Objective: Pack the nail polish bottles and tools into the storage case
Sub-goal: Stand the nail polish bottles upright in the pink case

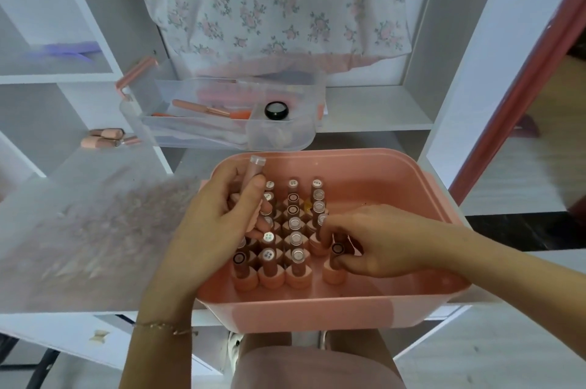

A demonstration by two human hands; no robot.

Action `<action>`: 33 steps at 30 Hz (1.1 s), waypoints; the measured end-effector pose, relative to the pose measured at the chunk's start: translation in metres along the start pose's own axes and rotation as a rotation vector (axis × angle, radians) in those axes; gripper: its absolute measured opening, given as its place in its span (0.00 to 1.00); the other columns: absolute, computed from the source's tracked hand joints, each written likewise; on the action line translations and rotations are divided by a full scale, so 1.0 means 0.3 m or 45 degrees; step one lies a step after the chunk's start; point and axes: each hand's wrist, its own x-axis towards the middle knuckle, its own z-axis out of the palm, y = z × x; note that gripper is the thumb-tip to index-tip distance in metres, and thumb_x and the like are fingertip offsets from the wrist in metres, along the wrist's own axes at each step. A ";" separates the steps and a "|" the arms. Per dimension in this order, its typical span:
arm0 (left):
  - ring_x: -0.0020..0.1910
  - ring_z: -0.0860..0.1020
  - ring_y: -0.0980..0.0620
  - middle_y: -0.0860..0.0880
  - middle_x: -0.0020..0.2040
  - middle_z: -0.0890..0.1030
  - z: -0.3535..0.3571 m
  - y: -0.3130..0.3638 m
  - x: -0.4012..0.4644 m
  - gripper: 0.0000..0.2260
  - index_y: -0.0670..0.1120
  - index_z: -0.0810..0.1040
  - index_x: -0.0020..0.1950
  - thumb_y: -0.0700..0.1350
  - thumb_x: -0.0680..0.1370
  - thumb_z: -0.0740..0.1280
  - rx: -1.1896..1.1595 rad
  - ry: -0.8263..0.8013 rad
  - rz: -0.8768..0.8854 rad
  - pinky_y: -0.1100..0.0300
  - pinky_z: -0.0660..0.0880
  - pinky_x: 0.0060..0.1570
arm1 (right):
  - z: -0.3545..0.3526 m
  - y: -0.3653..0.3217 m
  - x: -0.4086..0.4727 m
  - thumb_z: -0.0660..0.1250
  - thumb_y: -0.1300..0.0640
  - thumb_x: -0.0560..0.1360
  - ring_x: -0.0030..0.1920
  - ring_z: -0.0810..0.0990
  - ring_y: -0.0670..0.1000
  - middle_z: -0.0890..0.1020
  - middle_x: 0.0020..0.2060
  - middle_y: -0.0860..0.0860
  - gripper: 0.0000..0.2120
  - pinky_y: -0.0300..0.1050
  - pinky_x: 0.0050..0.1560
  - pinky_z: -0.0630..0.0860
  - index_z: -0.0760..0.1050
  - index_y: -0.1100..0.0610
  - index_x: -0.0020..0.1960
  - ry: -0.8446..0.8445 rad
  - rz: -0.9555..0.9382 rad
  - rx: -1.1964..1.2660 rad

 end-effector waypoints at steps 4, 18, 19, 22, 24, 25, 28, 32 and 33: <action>0.33 0.82 0.51 0.51 0.37 0.82 0.000 -0.002 -0.002 0.04 0.64 0.74 0.45 0.58 0.72 0.61 0.012 -0.007 0.005 0.56 0.79 0.36 | 0.004 0.001 -0.004 0.64 0.47 0.72 0.41 0.73 0.46 0.73 0.38 0.41 0.08 0.47 0.45 0.74 0.68 0.46 0.50 0.020 -0.008 -0.003; 0.33 0.82 0.52 0.51 0.37 0.82 0.002 0.001 -0.007 0.06 0.61 0.74 0.47 0.58 0.73 0.61 0.024 -0.010 0.000 0.56 0.79 0.35 | 0.003 0.004 0.015 0.63 0.51 0.74 0.39 0.69 0.42 0.73 0.40 0.42 0.08 0.41 0.42 0.73 0.71 0.48 0.53 0.091 -0.011 0.008; 0.33 0.82 0.51 0.51 0.37 0.82 0.001 0.001 -0.007 0.06 0.61 0.74 0.47 0.58 0.73 0.62 0.020 -0.008 -0.001 0.58 0.79 0.35 | 0.003 0.003 0.016 0.63 0.51 0.75 0.38 0.69 0.42 0.72 0.40 0.42 0.07 0.41 0.42 0.73 0.71 0.48 0.53 0.092 -0.010 0.013; 0.33 0.82 0.52 0.51 0.37 0.82 0.002 0.004 -0.008 0.06 0.61 0.74 0.47 0.59 0.74 0.63 0.018 -0.008 -0.006 0.59 0.79 0.34 | 0.002 0.002 0.019 0.63 0.52 0.75 0.38 0.68 0.42 0.72 0.40 0.42 0.07 0.40 0.43 0.72 0.71 0.49 0.53 0.093 -0.006 0.022; 0.33 0.82 0.52 0.51 0.37 0.82 0.002 0.006 -0.009 0.07 0.61 0.74 0.47 0.59 0.72 0.62 0.023 -0.005 -0.021 0.59 0.80 0.35 | 0.001 0.001 0.021 0.63 0.52 0.75 0.39 0.68 0.42 0.72 0.41 0.42 0.07 0.40 0.43 0.72 0.71 0.50 0.53 0.092 -0.003 0.025; 0.33 0.82 0.52 0.51 0.37 0.82 0.003 0.007 -0.009 0.08 0.60 0.74 0.47 0.59 0.72 0.61 0.024 -0.004 -0.024 0.58 0.80 0.35 | 0.001 0.001 0.022 0.63 0.52 0.75 0.39 0.68 0.42 0.71 0.41 0.42 0.07 0.40 0.44 0.72 0.71 0.50 0.53 0.094 -0.004 0.028; 0.33 0.82 0.52 0.50 0.37 0.82 0.004 0.009 -0.010 0.07 0.61 0.74 0.47 0.58 0.72 0.61 0.037 -0.002 -0.030 0.52 0.80 0.38 | 0.002 0.000 0.023 0.64 0.52 0.75 0.40 0.68 0.43 0.72 0.41 0.43 0.07 0.41 0.44 0.72 0.71 0.50 0.52 0.096 -0.005 0.033; 0.33 0.82 0.52 0.49 0.37 0.82 0.004 0.008 -0.011 0.05 0.63 0.74 0.45 0.57 0.72 0.61 0.043 0.000 -0.031 0.47 0.80 0.40 | 0.004 0.001 0.024 0.64 0.52 0.75 0.40 0.68 0.42 0.73 0.42 0.43 0.08 0.43 0.45 0.73 0.72 0.50 0.54 0.097 0.004 0.029; 0.33 0.82 0.52 0.49 0.37 0.82 0.004 0.008 -0.010 0.04 0.63 0.74 0.45 0.57 0.72 0.61 0.042 -0.003 -0.032 0.47 0.80 0.40 | 0.005 0.001 0.024 0.64 0.52 0.75 0.40 0.68 0.43 0.73 0.42 0.43 0.09 0.43 0.46 0.74 0.72 0.50 0.54 0.100 0.007 0.028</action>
